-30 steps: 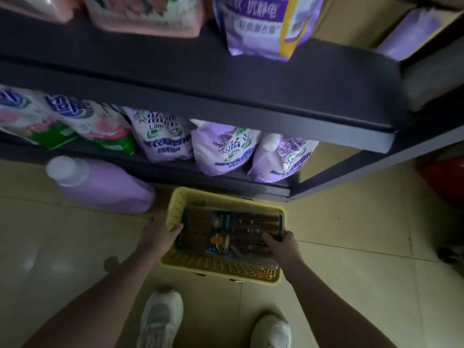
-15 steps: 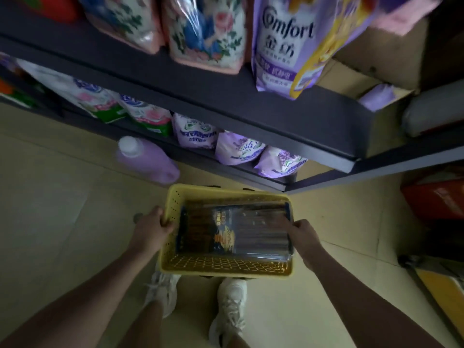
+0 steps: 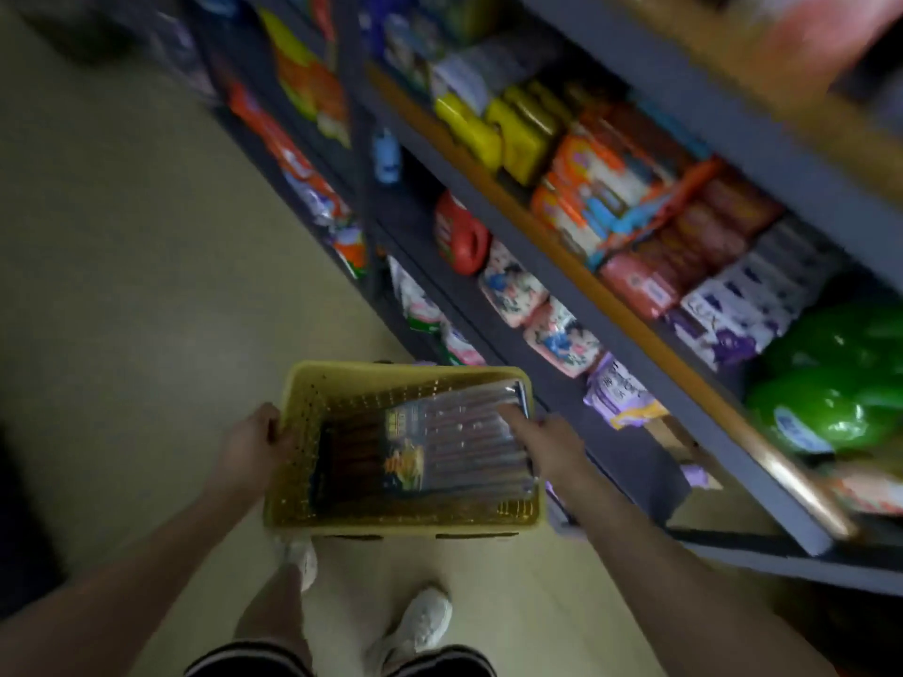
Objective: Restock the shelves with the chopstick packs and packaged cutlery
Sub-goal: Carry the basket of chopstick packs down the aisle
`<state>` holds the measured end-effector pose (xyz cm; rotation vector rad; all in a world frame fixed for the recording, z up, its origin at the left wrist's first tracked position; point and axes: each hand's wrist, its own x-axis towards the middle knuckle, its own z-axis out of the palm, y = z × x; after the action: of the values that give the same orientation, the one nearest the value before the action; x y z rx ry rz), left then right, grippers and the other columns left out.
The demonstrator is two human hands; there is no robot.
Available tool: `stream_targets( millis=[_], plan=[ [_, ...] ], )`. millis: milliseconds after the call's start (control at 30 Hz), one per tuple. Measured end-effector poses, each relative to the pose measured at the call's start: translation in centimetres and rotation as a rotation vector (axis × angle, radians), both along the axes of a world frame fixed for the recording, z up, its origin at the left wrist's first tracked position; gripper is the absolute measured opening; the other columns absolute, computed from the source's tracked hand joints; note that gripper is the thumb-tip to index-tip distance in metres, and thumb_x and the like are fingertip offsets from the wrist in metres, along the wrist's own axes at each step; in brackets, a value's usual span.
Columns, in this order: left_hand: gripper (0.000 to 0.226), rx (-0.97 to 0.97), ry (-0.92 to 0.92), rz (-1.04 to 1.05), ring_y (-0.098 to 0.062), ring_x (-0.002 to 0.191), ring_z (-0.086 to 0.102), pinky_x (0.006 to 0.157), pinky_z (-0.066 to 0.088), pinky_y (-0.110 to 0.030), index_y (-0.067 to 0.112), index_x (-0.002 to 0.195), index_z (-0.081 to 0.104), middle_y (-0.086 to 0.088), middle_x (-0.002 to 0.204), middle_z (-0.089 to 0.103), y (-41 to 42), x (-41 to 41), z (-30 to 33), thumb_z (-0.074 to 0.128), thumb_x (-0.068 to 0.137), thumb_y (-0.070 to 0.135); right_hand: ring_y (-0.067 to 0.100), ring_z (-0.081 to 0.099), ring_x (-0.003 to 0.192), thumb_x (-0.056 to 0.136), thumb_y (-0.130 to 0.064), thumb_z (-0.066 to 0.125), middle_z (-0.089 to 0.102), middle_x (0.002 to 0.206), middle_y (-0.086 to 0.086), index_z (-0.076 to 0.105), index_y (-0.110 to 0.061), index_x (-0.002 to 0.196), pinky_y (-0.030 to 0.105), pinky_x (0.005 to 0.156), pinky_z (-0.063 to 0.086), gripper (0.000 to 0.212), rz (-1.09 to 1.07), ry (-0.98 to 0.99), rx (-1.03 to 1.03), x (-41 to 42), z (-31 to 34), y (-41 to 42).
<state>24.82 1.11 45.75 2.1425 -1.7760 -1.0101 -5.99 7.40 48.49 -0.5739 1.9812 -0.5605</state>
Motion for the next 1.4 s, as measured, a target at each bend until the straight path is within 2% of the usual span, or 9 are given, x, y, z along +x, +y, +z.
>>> stream_targets(
  millis=[133,267,533,600,833,1000,1133,1300,1400],
  plan=[
    [0.015,-0.107,0.035,0.199,-0.023,0.053,0.044,0.047,0.031,-0.030,0.002,0.076,0.047,-0.008,0.059,0.044,-3.5,6.5,3.8,0.058,0.083,0.009,0.033,0.064,0.096,0.069,-0.060,0.067,0.065,0.100,0.020,0.062,-0.003,0.102,0.041,0.084,0.052,0.066,0.123,-0.077,-0.065,6.1,4.6,-9.1],
    [0.013,-0.138,0.051,0.347,-0.025,0.056,0.047,0.047,0.032,-0.028,0.003,0.077,0.050,-0.008,0.061,0.048,-9.1,14.0,7.2,0.058,0.083,0.011,0.030,0.065,0.081,0.045,-0.072,0.066,0.068,0.085,0.013,0.067,0.000,0.097,0.045,0.077,0.052,0.089,0.222,-0.064,-0.151,13.9,6.5,-18.5],
    [0.005,-0.172,0.170,0.461,-0.023,0.072,0.061,0.059,0.051,-0.034,0.009,0.087,0.057,-0.010,0.079,0.061,-23.5,29.0,12.4,0.057,0.085,0.013,0.010,0.067,0.058,0.080,-0.040,0.068,0.072,0.073,0.004,0.071,-0.009,0.078,0.020,0.054,0.050,0.031,0.327,-0.134,-0.201,28.9,10.2,-35.1],
    [0.002,-0.188,0.188,0.492,-0.018,0.069,0.060,0.053,0.046,-0.028,0.012,0.085,0.055,-0.009,0.079,0.061,-26.9,32.1,13.1,0.057,0.085,0.013,0.013,0.067,0.065,0.080,-0.047,0.065,0.071,0.075,0.002,0.071,-0.008,0.086,0.019,0.050,0.049,0.040,0.397,-0.103,-0.205,32.0,10.5,-39.5],
    [0.008,-0.192,0.245,0.597,-0.019,0.069,0.059,0.051,0.043,-0.025,0.014,0.078,0.054,-0.007,0.077,0.059,-41.4,40.5,12.5,0.057,0.085,0.012,0.029,0.064,0.101,0.042,-0.078,0.062,0.068,0.112,0.012,0.064,-0.004,0.114,0.037,0.087,0.052,0.103,0.528,0.021,-0.196,41.6,8.9,-58.2],
    [0.008,-0.163,0.231,0.681,-0.021,0.070,0.057,0.054,0.045,-0.029,0.013,0.077,0.054,-0.009,0.076,0.058,-53.5,45.9,12.3,0.057,0.085,0.011,0.029,0.067,0.090,0.055,-0.067,0.068,0.073,0.093,0.010,0.070,-0.004,0.098,0.045,0.092,0.053,0.076,0.624,-0.022,-0.172,47.8,9.7,-72.3],
    [0.008,-0.186,0.227,0.732,-0.026,0.072,0.059,0.063,0.050,-0.038,0.010,0.078,0.054,-0.013,0.078,0.058,-64.7,51.5,13.0,0.059,0.084,0.014,0.028,0.066,0.097,0.036,-0.081,0.066,0.071,0.104,0.008,0.066,-0.008,0.109,0.043,0.094,0.051,0.103,0.678,-0.042,-0.225,53.4,10.0,-86.5],
    [0.011,-0.231,0.181,0.769,-0.029,0.077,0.063,0.072,0.055,-0.047,0.010,0.084,0.056,-0.015,0.084,0.064,-76.3,59.1,13.1,0.062,0.082,0.019,0.020,0.063,0.082,0.077,-0.051,0.066,0.068,0.087,0.007,0.062,-0.005,0.090,0.035,0.087,0.050,0.049,0.706,-0.092,-0.258,62.1,13.9,-98.0],
    [0.008,-0.276,0.188,0.781,-0.027,0.077,0.062,0.072,0.055,-0.046,0.011,0.085,0.056,-0.013,0.083,0.063,-83.8,63.4,12.7,0.060,0.083,0.018,0.021,0.064,0.080,0.079,-0.049,0.065,0.067,0.080,0.004,0.063,-0.003,0.090,0.032,0.073,0.048,0.047,0.706,-0.091,-0.267,66.6,13.4,-105.5]
  ],
)
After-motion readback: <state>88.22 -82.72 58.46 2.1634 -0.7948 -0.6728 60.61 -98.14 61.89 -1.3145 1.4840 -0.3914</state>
